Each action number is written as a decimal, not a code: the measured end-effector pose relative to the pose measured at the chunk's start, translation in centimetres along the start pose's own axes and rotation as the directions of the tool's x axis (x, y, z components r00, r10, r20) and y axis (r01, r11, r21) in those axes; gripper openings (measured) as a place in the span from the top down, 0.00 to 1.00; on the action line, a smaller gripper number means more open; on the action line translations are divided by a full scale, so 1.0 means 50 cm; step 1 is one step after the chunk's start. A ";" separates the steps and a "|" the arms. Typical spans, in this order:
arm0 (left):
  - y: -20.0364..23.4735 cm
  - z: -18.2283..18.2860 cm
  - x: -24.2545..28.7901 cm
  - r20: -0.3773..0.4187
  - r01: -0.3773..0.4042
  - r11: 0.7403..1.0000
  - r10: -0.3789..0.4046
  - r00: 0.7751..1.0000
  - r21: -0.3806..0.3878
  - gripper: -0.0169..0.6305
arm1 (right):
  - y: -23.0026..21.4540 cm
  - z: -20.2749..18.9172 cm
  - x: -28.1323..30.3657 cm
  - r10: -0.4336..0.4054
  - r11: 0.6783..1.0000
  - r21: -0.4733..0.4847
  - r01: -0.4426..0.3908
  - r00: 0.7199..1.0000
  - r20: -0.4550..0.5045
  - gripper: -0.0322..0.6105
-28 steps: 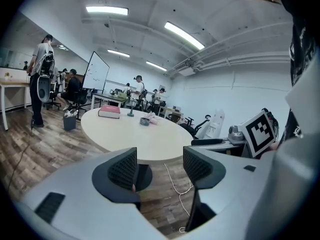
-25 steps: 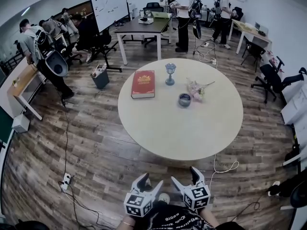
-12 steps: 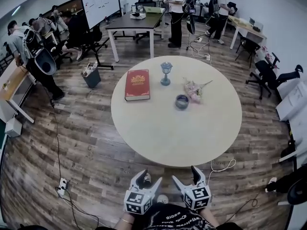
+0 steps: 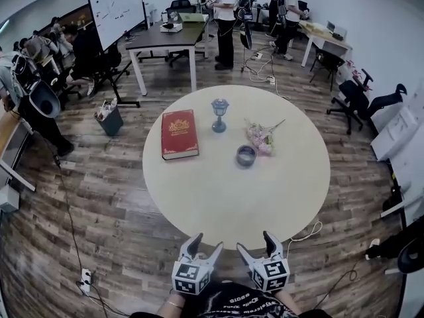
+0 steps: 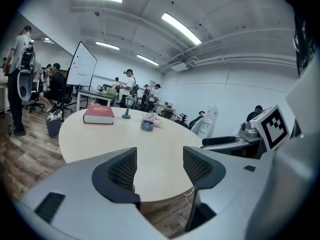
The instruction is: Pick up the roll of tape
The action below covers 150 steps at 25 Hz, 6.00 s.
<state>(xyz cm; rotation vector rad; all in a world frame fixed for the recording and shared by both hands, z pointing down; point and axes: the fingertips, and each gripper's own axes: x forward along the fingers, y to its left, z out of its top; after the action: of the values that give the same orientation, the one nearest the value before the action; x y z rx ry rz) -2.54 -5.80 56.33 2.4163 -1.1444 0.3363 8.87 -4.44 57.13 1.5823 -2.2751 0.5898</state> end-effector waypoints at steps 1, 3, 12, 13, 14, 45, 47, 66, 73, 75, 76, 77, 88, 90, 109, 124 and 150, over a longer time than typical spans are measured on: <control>0.012 0.006 0.009 -0.006 0.007 1.000 -0.007 1.000 0.010 0.49 | 0.000 0.008 0.011 -0.010 1.000 0.002 0.010 1.000 0.002 0.33; 0.034 0.016 0.028 -0.016 0.023 0.999 -0.022 1.000 0.028 0.49 | -0.002 0.023 0.032 -0.029 1.000 0.008 0.029 1.000 0.005 0.33; 0.113 0.048 0.075 -0.061 0.087 0.993 -0.082 0.995 0.086 0.49 | 0.013 0.054 0.115 -0.088 0.995 0.048 0.087 0.996 0.008 0.33; 0.124 0.050 0.078 -0.064 0.091 0.992 -0.086 0.994 0.088 0.49 | 0.017 0.055 0.125 -0.090 0.995 0.053 0.090 0.996 0.007 0.33; 0.133 0.052 0.080 -0.067 0.095 0.991 -0.089 0.994 0.090 0.49 | 0.020 0.055 0.134 -0.092 0.994 0.057 0.091 0.996 0.004 0.33; 0.189 0.127 0.152 -0.051 -0.019 0.999 0.022 0.998 0.042 0.49 | -0.170 0.284 0.296 -0.056 0.998 -0.020 0.056 0.998 -0.009 0.42; 0.194 0.134 0.158 -0.043 -0.036 0.998 0.038 0.998 0.046 0.49 | -0.194 0.299 0.318 -0.051 0.998 -0.024 0.051 0.999 -0.016 0.42; 0.233 0.158 0.189 -0.061 -0.130 0.992 0.130 0.990 0.005 0.49 | -0.360 0.355 0.500 -0.058 0.997 -0.049 0.052 0.990 -0.131 0.47; 0.243 0.149 0.202 -0.102 -0.161 0.987 0.160 0.982 0.000 0.49 | -0.408 0.327 0.573 -0.050 0.994 -0.110 0.024 0.971 -0.236 0.48; 0.248 0.148 0.204 -0.110 -0.174 0.985 0.172 0.979 -0.007 0.49 | -0.421 0.316 0.592 -0.045 0.995 -0.101 0.020 0.965 -0.258 0.48; 0.250 0.148 0.205 -0.115 -0.180 0.984 0.177 0.977 -0.010 0.49 | -0.426 0.311 0.601 -0.042 0.995 -0.095 0.017 0.963 -0.267 0.48; 0.252 0.147 0.207 -0.121 -0.184 0.983 0.182 0.976 -0.010 0.49 | -0.431 0.306 0.610 -0.038 0.996 -0.091 0.013 0.960 -0.277 0.48; 0.283 0.127 0.210 -0.177 -0.252 0.967 0.245 0.953 -0.022 0.49 | -0.483 0.228 0.686 -0.066 0.996 -0.082 0.037 0.920 -0.386 0.48; 0.292 0.126 0.209 -0.181 -0.269 0.963 0.258 0.949 -0.038 0.49 | -0.482 0.216 0.696 -0.052 0.997 -0.075 0.025 0.918 -0.392 0.48; 0.287 0.110 0.224 -0.207 -0.274 0.961 0.261 0.943 -0.035 0.49 | -0.509 0.207 0.703 -0.202 0.979 -0.095 0.179 0.897 -0.394 0.82; 0.273 0.131 0.213 -0.149 -0.259 0.964 0.247 0.958 -0.067 0.50 | -0.457 0.313 0.634 -0.241 0.956 -0.217 0.196 0.949 -0.206 0.83; 0.218 0.153 0.159 -0.008 -0.163 0.985 0.162 0.987 -0.050 0.50 | -0.297 0.454 0.337 -0.262 0.936 -0.213 0.279 0.959 0.106 0.84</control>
<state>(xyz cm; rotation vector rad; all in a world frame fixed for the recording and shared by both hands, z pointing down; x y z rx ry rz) -5.79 -20.95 55.96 2.2833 -1.3358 0.3584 16.62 -33.96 47.67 1.7834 -2.0377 0.1946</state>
